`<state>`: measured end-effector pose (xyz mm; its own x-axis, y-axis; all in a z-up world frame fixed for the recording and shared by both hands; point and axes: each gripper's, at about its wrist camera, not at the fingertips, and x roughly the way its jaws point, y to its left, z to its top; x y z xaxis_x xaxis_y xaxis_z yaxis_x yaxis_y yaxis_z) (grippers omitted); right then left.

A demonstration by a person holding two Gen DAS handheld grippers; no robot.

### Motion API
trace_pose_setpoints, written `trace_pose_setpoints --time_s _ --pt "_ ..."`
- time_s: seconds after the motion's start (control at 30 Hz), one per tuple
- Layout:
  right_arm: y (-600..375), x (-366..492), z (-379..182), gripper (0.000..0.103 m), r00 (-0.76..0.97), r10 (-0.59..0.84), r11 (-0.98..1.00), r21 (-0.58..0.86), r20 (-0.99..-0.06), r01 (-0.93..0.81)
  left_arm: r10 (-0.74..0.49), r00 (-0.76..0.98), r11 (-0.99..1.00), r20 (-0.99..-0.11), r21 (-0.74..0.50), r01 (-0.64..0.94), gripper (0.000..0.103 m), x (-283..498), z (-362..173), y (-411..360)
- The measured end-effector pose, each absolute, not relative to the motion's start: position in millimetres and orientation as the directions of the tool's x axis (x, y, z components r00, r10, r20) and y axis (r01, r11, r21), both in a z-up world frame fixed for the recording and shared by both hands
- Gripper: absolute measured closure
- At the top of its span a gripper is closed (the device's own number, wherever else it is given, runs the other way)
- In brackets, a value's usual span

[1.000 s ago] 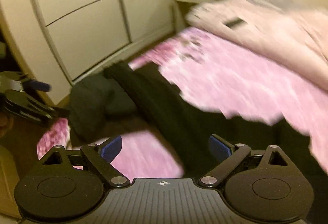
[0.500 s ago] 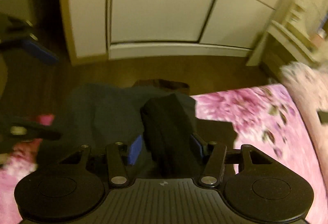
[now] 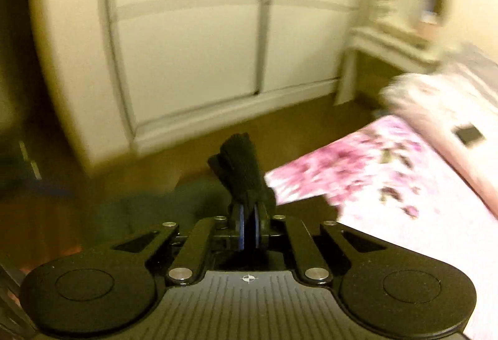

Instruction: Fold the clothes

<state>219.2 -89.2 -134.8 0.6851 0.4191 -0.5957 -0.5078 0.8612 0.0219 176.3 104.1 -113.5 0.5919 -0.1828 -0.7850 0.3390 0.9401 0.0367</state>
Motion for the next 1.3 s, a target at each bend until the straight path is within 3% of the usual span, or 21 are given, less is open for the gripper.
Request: trace_pose_setpoints --time_s 0.17,0.27,0.37,0.47,0.53,0.6,0.63,0.67,0.73,0.97,1.23,1.27,1.3 --pt "-221.3 169.3 -72.8 0.099 0.875 0.287 0.954 0.202 -0.391 -0.223 -0.287 0.607 0.87 -0.741 0.064 0.49 0.006 164.4 -91.2 38.0" --pt "-321.2 100.5 -55.1 0.099 0.952 0.066 0.955 0.297 -0.298 0.027 -0.349 0.595 0.817 -0.724 0.076 0.571 0.006 149.5 -82.6 -11.0" --pt "-407.2 17.2 -89.2 0.098 0.911 -0.225 0.885 0.32 -0.345 0.339 -0.402 0.562 0.757 -0.722 0.083 0.648 0.006 126.6 -82.7 -67.3" --pt "-477.1 -48.2 -167.3 0.098 0.758 -0.399 0.754 0.286 -0.517 0.592 -0.447 0.498 0.703 -0.743 0.052 0.709 0.006 96.5 -90.5 -122.7" --pt "-519.3 -82.0 -231.0 0.097 0.623 -0.395 0.646 0.278 -0.676 0.711 -0.486 0.436 0.667 -0.758 0.001 0.745 0.006 77.6 -99.0 -156.8" --pt "-548.4 -111.9 -274.6 0.084 0.536 -0.337 0.548 0.302 -0.774 0.78 -0.496 0.378 0.625 -0.782 -0.019 0.781 0.006 58.3 -112.8 -188.3" --pt "-559.7 -125.9 -290.3 0.072 0.513 -0.306 0.5 0.323 -0.802 0.803 -0.494 0.353 0.602 -0.794 -0.02 0.798 0.006 48.8 -120.0 -203.0" --pt "-569.0 -138.1 -301.5 0.054 0.507 -0.28 0.463 0.348 -0.815 0.815 -0.493 0.333 0.578 -0.804 -0.016 0.816 0.006 40.0 -126.1 -216.5" --pt "-579.8 -154.4 -306.6 0.047 0.536 -0.264 0.439 0.396 -0.802 0.807 -0.482 0.3 0.53 -0.823 -0.002 0.848 0.006 26.4 -140.6 -242.9" --pt "-603.8 -173.3 -308.6 0.047 0.594 -0.228 0.424 0.471 -0.771 0.774 -0.398 0.271 0.328 -0.876 0.139 0.934 0.006 9.6 -187.5 -313.6" --pt "-626.0 -154.8 -318.3 0.047 0.615 -0.189 0.45 0.489 -0.766 0.748 -0.403 0.233 0.242 -0.885 0.142 0.96 0.006 10.8 -201.7 -344.4" --pt "-628.9 -152.9 -319.0 0.049 0.604 -0.178 0.449 0.482 -0.777 0.752 -0.404 0.229 0.239 -0.885 0.14 0.961 0.006 10.3 -202.3 -346.3" --pt "-631.8 -151.1 -319.6 0.061 0.593 -0.167 0.449 0.475 -0.788 0.757 -0.405 0.226 0.237 -0.886 0.137 0.962 0.006 9.8 -202.8 -348.0"
